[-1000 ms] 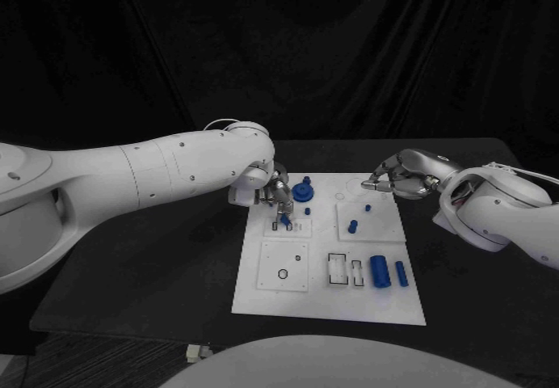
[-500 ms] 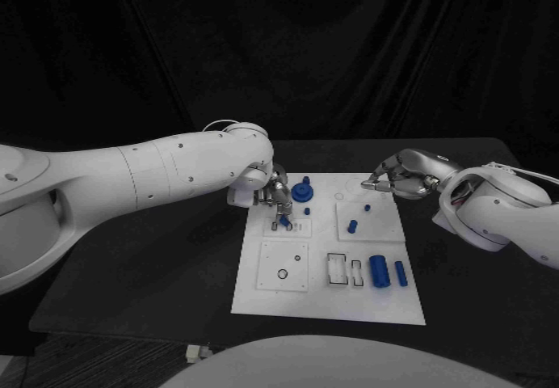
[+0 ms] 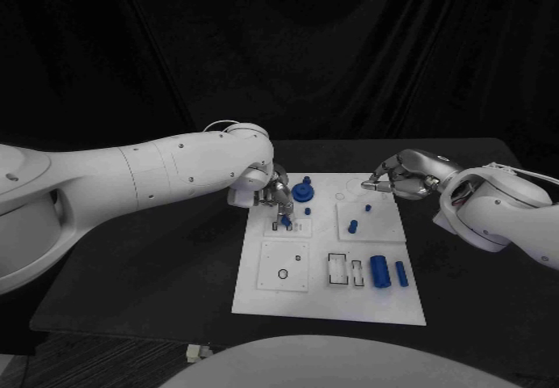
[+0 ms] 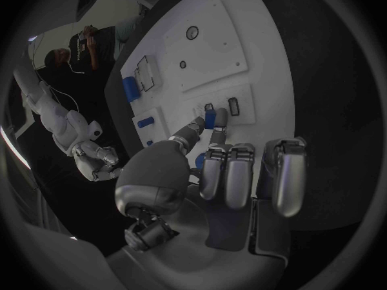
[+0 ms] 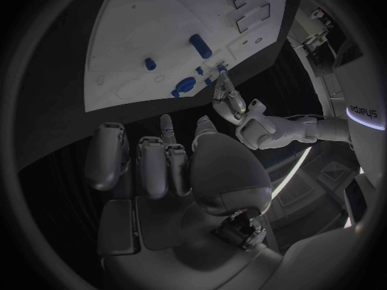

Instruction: Assemble the parts on the task board

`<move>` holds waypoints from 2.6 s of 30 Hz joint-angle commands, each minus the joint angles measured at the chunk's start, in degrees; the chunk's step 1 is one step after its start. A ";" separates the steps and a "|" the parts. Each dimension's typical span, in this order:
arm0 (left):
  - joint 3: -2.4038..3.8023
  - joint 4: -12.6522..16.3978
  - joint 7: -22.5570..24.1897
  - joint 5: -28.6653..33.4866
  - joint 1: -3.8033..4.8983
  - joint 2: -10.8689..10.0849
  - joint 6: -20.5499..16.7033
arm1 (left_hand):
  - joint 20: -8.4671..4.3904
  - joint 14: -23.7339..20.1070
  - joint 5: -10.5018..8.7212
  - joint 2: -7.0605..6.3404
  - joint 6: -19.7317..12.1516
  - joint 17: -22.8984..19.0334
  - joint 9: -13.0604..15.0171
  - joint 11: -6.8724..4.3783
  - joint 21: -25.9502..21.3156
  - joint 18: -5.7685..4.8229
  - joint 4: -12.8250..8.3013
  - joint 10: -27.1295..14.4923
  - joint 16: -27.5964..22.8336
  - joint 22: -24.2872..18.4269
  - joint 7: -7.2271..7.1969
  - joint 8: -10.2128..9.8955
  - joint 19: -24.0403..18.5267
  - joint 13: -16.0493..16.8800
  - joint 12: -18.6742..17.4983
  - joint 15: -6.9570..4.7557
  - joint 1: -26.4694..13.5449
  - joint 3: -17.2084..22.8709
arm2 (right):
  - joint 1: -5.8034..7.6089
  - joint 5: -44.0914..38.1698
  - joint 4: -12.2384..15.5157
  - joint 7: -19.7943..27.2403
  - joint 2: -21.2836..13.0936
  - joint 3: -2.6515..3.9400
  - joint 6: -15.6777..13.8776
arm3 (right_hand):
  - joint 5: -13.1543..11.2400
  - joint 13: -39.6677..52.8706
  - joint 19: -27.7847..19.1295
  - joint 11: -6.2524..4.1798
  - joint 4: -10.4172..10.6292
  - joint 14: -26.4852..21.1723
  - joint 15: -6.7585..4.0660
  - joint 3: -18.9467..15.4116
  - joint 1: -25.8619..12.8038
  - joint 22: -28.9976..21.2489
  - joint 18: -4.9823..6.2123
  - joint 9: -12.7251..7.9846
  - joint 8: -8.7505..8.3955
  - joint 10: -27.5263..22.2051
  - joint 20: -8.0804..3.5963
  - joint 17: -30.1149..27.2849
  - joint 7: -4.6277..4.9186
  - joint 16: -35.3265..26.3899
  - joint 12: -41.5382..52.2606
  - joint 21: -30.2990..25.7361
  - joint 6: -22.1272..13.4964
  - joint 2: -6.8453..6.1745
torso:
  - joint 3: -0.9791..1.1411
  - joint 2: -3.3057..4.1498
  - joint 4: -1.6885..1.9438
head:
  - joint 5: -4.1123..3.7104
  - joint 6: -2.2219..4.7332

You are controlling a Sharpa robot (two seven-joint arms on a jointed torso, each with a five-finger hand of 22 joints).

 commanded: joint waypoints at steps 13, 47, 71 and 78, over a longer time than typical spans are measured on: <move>0.04 0.19 0.58 0.13 -0.25 0.24 0.30 | -0.20 6.06 -1.24 -0.34 0.00 15.05 0.22 -0.07 -0.57 0.86 1.78 6.00 0.15 8.25 0.15 -0.45 0.79 15.06 -0.03 -0.18 -1.48 -1.28 | -0.18 -0.11 0.08 -0.87 -0.08 0.04 0.07 | 0.29 10.93 -0.22 0.34 -0.03 2.47 0.40 -0.33 0.72 9.59 0.55 0.06 0.14 3.69 -0.03 1.20 0.20 -0.25 -0.31 -0.19 -0.22 0.05 | -0.01 0.00 -0.03 | -0.02 -0.01; 0.03 0.93 0.42 0.13 -0.33 -0.17 0.78 | -0.21 6.06 -1.64 -0.32 0.08 15.05 0.28 -0.11 -1.02 0.99 2.00 6.00 0.15 7.84 0.08 -0.43 0.48 15.06 -0.03 -0.21 -1.36 -1.44 | -0.30 -0.11 0.00 -0.94 -0.06 0.04 0.23 | 0.37 10.83 -0.30 0.35 -0.02 2.42 0.40 -0.43 0.87 9.54 0.59 0.05 0.12 3.63 -0.01 1.08 0.21 -0.36 -0.38 -0.42 -0.26 0.10 | 0.00 -0.02 -0.02 | 0.23 -0.01; 0.03 1.04 0.47 0.13 -0.87 -0.17 0.90 | -0.22 6.06 -1.96 -0.58 -0.06 15.05 0.33 -0.09 -1.20 1.02 2.34 6.00 0.15 7.73 0.15 -0.54 0.40 15.06 -0.03 -0.23 -1.35 -1.85 | -0.47 -0.11 -0.05 -1.06 0.13 0.04 0.44 | 0.42 10.62 -0.34 0.36 -0.02 2.38 0.41 -0.53 1.00 9.51 0.61 0.04 0.09 3.51 0.00 0.93 0.23 -0.49 -0.54 -0.53 -0.30 0.15 | 0.00 0.01 0.00 | 0.34 -0.01; 0.03 0.76 0.49 0.13 -1.04 -0.03 0.95 | -0.15 6.06 -3.69 -1.06 -0.26 15.05 0.38 0.04 -1.67 1.12 3.88 6.00 0.15 7.42 0.32 -0.71 0.17 15.06 -0.03 -0.12 -2.42 -3.20 | -0.50 -0.11 -0.02 -1.09 0.08 0.04 0.50 | 0.42 10.62 -0.34 0.36 -0.02 2.38 0.41 -0.53 1.00 9.51 0.61 0.04 0.09 3.51 0.00 0.93 0.23 -0.49 -0.54 -0.53 -0.30 0.15 | 0.01 0.01 -0.01 | 0.34 -0.01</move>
